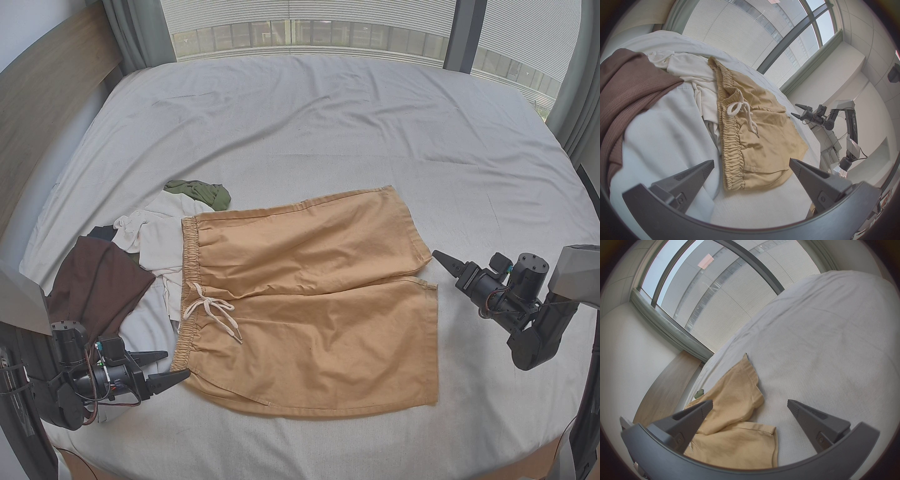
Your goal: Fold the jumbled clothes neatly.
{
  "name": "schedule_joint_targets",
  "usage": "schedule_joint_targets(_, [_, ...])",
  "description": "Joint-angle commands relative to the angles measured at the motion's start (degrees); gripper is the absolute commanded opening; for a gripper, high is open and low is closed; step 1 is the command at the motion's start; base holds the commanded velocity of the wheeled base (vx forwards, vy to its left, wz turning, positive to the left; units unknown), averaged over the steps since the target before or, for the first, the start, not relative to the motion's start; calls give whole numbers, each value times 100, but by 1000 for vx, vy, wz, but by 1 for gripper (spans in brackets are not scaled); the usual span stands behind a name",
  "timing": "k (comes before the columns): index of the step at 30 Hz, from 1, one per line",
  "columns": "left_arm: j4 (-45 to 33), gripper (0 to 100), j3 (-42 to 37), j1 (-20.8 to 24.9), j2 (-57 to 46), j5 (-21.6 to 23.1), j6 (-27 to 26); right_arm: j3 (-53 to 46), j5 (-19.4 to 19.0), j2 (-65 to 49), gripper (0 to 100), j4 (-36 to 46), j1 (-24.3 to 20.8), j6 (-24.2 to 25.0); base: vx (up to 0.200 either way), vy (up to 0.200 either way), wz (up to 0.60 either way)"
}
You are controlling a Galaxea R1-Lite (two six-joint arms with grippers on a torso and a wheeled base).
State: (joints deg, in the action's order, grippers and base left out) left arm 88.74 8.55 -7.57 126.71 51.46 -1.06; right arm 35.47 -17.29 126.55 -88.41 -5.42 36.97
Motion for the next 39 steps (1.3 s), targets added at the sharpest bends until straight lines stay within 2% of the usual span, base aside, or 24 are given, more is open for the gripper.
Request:
schedule_joint_targets(1, [-5,100,-187,1,117,-4,-79,-181,-20,-509,100,8,15,-6,0,0,0])
schedule_joint_targets(7, [-5,100,-187,-8,249,-30,-114,-252,6,-561,100,8,-169,-15,0,0,0])
schedule_joint_targets(18, [3,100,-11,45,688,-30,-105,-252,6,-561,100,-1,-178,-6,0,0,0])
schedule_joint_targets(35, [3,100,262,28,724,-22,-35,-304,-3,-561,100,8,-178,-24,0,0,0])
schedule_joint_targets(36, [3,0,279,19,741,-22,-26,-366,-12,-553,100,8,-187,-120,0,0,0])
schedule_joint_targets(39, [3,0,279,19,768,-22,-35,-436,-20,-553,100,8,-196,-252,0,0,0])
